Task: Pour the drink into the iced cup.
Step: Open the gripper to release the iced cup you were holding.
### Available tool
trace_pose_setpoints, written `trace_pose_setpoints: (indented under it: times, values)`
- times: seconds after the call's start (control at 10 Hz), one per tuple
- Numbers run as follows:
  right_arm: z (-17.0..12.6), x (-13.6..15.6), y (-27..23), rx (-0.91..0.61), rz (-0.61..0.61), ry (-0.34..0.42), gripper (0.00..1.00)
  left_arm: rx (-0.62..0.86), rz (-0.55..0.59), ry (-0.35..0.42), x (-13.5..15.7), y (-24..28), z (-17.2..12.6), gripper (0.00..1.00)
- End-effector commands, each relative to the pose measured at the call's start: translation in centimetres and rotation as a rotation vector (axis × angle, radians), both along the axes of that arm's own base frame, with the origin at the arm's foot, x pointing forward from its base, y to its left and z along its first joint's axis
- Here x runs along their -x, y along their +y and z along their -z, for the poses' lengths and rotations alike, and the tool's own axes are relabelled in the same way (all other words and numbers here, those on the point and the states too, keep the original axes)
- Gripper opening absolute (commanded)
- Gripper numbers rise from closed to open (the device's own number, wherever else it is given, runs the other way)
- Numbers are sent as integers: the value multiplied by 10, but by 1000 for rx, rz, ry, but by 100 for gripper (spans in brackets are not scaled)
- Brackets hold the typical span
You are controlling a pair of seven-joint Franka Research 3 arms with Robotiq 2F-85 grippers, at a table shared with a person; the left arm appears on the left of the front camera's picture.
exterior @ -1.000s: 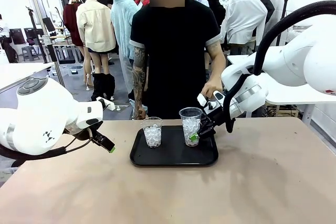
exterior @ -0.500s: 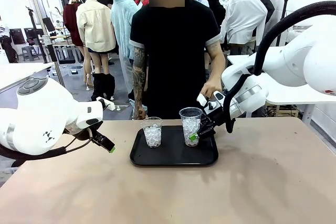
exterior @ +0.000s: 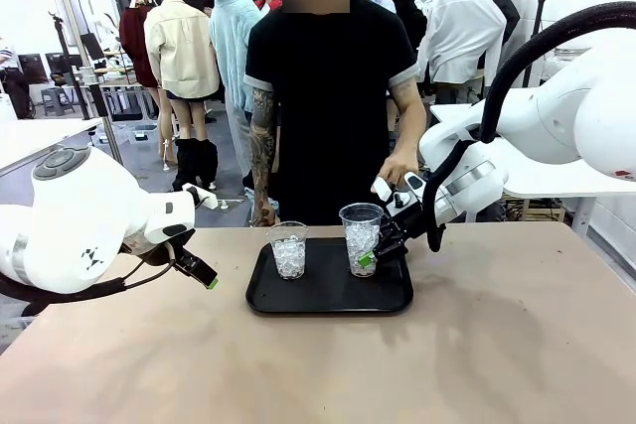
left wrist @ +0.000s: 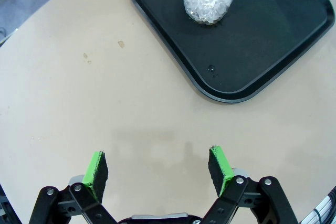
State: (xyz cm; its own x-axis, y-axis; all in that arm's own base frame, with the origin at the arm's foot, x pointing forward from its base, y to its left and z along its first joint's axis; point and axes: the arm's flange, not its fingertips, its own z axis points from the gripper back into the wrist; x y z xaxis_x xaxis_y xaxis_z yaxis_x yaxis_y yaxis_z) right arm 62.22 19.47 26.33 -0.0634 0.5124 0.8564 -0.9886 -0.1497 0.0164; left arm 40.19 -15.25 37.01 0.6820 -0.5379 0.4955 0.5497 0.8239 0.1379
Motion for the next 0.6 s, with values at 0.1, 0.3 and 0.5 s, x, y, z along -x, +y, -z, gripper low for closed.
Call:
trace_pose_setpoints:
  times: [0.1,0.3,0.5]
  values:
    - [0,0,0,0,0,0,62,3,-3,-2,0,2,-1,100]
    - [-39,9,-16,20,59,-43,62,3,-3,-2,0,2,-1,100]
    - [-80,11,-32,30,94,-78,62,3,-3,-2,0,2,-1,100]
